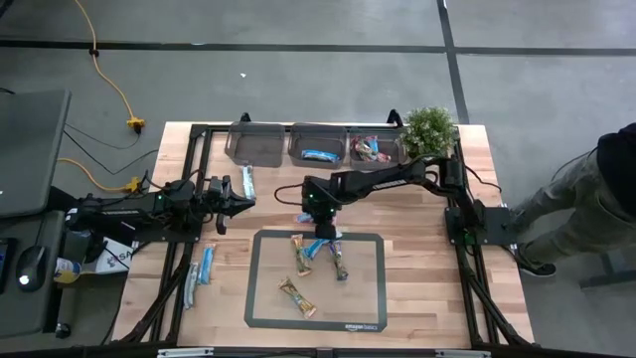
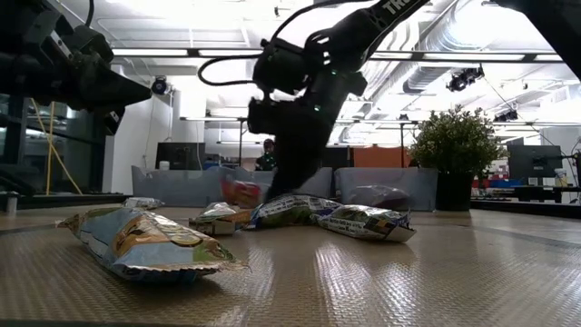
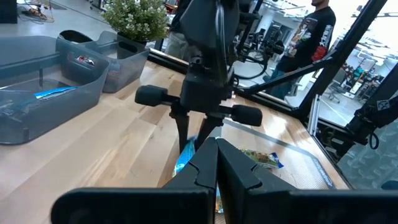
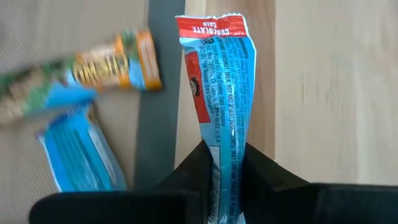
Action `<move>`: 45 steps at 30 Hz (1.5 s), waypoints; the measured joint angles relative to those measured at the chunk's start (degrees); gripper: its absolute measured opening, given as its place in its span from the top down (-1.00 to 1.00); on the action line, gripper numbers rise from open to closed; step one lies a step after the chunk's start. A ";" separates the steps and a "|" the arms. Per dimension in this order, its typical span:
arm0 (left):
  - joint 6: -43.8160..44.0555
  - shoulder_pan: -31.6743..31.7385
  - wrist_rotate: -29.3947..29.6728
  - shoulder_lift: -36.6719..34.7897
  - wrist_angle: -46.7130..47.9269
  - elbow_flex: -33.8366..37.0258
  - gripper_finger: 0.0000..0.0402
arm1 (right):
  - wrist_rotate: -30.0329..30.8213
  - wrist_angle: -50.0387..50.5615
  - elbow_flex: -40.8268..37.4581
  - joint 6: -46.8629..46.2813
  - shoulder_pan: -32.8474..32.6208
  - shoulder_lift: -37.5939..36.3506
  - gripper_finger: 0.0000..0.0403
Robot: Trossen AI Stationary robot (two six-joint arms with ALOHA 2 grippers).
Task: Pick and place Granola Bars by type
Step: Put the red granola bar into the right black bin
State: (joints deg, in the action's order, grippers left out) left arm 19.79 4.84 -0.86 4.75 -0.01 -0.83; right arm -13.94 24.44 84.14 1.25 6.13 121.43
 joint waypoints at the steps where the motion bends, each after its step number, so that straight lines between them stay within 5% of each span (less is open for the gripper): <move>1: 0.01 0.00 0.00 0.00 -0.02 0.00 1.00 | -0.35 -0.66 0.19 -0.55 0.02 0.00 0.77; 11: 0.01 0.01 0.00 0.00 -0.01 -0.01 1.00 | -4.49 -1.65 11.25 -1.20 -0.21 -0.04 0.78; 32: 0.02 0.00 0.00 0.00 0.00 0.01 1.00 | -2.51 5.76 51.00 3.95 -2.45 -0.46 0.78; 45: 0.00 0.00 0.04 0.00 -0.02 -0.01 1.00 | 6.83 20.08 41.68 6.52 0.55 -18.97 0.78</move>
State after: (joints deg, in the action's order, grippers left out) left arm 19.79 4.84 -0.83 4.75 -0.03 -0.84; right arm -7.11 44.51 125.82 7.77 6.69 102.46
